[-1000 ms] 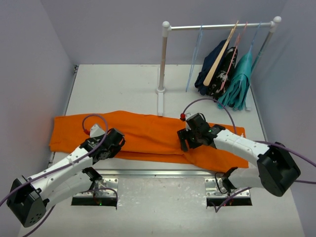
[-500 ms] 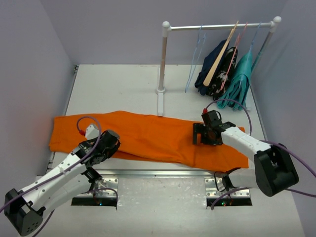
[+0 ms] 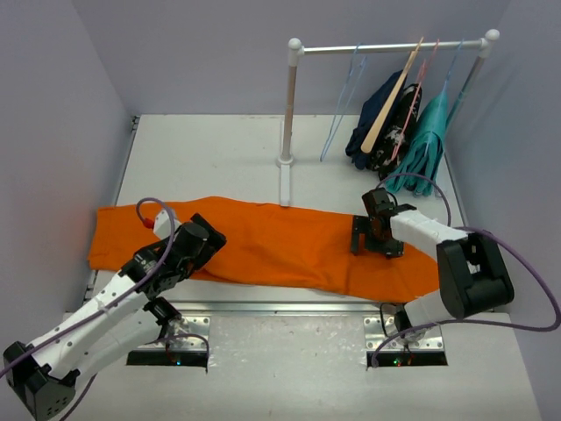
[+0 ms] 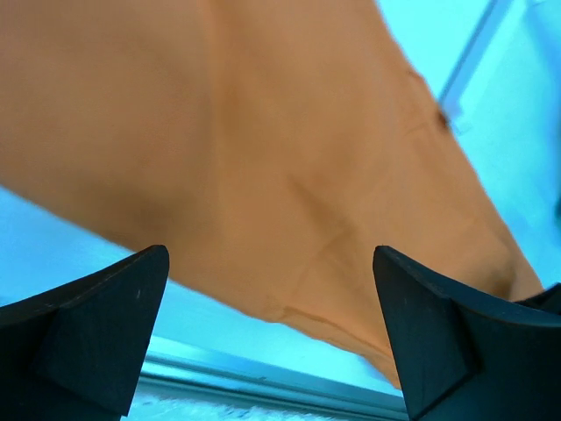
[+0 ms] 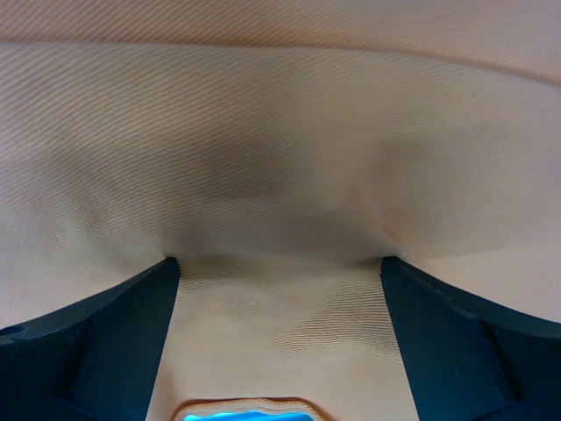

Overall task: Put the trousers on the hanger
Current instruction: Fold the trousers at the center of the board.

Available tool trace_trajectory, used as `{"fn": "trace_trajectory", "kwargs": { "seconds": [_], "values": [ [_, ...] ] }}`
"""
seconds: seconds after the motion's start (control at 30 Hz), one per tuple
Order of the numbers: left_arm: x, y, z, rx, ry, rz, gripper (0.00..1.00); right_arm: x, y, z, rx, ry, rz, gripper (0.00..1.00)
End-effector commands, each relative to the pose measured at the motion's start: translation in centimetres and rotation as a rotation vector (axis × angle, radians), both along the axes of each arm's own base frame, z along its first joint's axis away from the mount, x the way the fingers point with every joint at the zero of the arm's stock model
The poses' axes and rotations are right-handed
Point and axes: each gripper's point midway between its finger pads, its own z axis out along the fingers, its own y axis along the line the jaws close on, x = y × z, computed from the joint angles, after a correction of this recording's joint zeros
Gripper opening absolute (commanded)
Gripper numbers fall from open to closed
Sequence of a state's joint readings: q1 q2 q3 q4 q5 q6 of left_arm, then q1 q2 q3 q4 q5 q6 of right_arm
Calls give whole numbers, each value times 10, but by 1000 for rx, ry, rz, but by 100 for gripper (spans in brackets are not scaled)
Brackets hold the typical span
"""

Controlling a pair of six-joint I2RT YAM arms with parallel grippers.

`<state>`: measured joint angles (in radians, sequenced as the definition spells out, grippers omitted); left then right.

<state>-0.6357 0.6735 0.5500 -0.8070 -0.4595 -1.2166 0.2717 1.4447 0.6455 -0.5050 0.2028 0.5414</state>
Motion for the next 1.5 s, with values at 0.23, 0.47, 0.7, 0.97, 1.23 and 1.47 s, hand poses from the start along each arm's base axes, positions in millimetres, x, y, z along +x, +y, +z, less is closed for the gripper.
{"fn": "trace_trajectory", "kwargs": {
  "seconds": [0.23,0.47,0.7,0.97,1.23,1.47],
  "values": [
    [83,-36,-24,151,130,22,100,83,-73,47,-152,-89,-122,99],
    [64,-22,-75,130,202,12,100,61,-77,61,-83,-174,-240,99],
    [63,-42,-56,125,188,-175,100,29,-119,52,-36,-195,-499,99],
    [42,5,-6,289,255,-27,100,25,-157,53,-57,-181,-611,98],
    [45,-9,4,310,209,-245,100,41,-177,58,-54,-249,-452,96],
    [44,-33,9,236,139,-376,100,38,-163,12,34,-72,-341,92]
  ]
}}
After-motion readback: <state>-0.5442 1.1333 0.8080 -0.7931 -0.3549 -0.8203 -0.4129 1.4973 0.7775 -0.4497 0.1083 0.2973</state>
